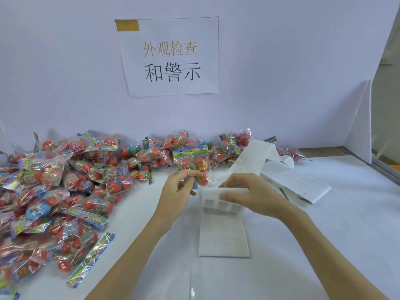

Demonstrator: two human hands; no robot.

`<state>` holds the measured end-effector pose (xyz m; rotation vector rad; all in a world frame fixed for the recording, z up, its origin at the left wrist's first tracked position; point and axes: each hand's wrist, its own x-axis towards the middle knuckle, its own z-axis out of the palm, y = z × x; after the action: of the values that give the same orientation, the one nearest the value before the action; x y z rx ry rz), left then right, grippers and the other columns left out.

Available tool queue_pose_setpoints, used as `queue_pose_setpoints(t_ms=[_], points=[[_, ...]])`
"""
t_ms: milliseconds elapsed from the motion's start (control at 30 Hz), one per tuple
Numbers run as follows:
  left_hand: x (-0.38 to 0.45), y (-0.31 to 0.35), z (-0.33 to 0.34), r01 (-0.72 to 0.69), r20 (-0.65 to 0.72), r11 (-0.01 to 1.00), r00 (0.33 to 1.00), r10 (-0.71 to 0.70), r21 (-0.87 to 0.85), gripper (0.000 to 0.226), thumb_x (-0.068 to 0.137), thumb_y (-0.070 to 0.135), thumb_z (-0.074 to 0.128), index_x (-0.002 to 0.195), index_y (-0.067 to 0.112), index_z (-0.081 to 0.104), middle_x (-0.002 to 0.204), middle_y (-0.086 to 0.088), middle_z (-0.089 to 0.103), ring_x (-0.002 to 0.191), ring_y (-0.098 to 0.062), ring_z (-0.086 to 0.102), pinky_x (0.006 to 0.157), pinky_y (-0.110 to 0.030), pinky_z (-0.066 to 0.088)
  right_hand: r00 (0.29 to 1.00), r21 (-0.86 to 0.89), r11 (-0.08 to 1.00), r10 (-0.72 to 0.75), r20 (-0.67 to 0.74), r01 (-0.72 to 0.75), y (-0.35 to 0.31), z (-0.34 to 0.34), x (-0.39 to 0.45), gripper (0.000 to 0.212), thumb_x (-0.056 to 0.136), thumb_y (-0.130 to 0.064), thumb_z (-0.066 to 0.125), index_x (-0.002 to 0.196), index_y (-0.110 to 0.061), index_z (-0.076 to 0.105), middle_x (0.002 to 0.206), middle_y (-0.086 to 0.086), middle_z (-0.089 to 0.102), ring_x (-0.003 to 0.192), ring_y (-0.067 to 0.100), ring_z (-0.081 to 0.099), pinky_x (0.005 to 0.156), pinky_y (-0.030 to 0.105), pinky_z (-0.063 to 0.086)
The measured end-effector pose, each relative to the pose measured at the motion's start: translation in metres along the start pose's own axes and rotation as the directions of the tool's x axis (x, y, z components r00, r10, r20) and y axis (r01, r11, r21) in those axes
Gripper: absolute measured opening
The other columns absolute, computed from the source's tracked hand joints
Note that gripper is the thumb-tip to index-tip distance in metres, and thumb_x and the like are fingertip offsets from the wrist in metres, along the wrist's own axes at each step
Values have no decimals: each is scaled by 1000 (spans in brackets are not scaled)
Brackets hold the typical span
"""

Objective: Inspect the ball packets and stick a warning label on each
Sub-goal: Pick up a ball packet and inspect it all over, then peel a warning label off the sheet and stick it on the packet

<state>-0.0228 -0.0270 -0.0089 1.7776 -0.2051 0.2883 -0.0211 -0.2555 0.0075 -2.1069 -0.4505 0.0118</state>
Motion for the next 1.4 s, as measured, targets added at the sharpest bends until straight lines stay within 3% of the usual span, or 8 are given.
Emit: queue_pose_setpoints(t_ms=[167,333,433,667,967,1033,1133,1400], points=[[-1,-5,3,-8,21,999,1000,7,48,18,95,14,74,107,27,76,121,-3,65,94,-29,70,89,-41,61,983,-106,994,-53,-173,35,1,1,2,10,94,-28,76,86,-23,77,78,-15,73,70,-3,59,63,10,42],[-2,-2,2,-94,-14,995,995,94,27,29,100,2,63,110,28,73,116,-3,70,90,-13,73,80,-28,60,980,-241,970,-79,-180,34,6,4,4,17,98,-33,71,111,-25,79,108,-12,75,96,-2,62,78,6,39],[-2,2,2,-136,-53,991,989,135,-13,29,102,2,61,115,28,63,115,10,66,91,-11,70,81,-27,60,989,-304,952,-78,-129,36,7,9,1,36,97,-37,72,132,-30,68,124,-10,68,115,7,60,99,19,41],[-7,5,4,43,141,976,990,-13,-213,8,108,22,51,115,17,50,93,3,76,86,-6,67,77,-16,52,939,-208,947,-286,-191,246,-9,28,-3,16,98,-23,72,113,-21,76,108,-15,75,104,4,68,96,29,53],[-5,6,8,148,166,981,978,-127,-126,84,66,98,52,114,30,42,95,32,71,91,11,67,81,-19,50,935,-232,922,-340,-97,311,-9,38,-5,32,100,-16,67,127,-33,64,110,-17,66,107,8,63,95,28,50],[-7,6,10,159,150,974,980,-134,-164,91,58,95,66,116,28,48,93,24,73,92,6,69,79,-14,52,924,-259,903,-373,-81,342,-10,38,-5,23,100,-18,68,122,-28,66,109,-15,66,105,8,62,94,31,51],[-9,5,11,186,90,954,981,-170,-234,62,75,76,68,109,26,61,100,3,71,91,-4,68,81,-18,51,926,-235,914,-361,-106,329,-9,36,-3,19,100,-22,70,118,-24,66,108,-12,67,104,7,63,94,27,50],[-1,8,0,187,-39,857,971,-234,-481,47,86,41,74,124,15,66,92,-4,77,81,-20,72,102,-44,55,971,-227,966,-164,-176,122,3,19,3,16,95,-37,75,98,-24,66,98,-14,67,95,5,60,82,19,46]])
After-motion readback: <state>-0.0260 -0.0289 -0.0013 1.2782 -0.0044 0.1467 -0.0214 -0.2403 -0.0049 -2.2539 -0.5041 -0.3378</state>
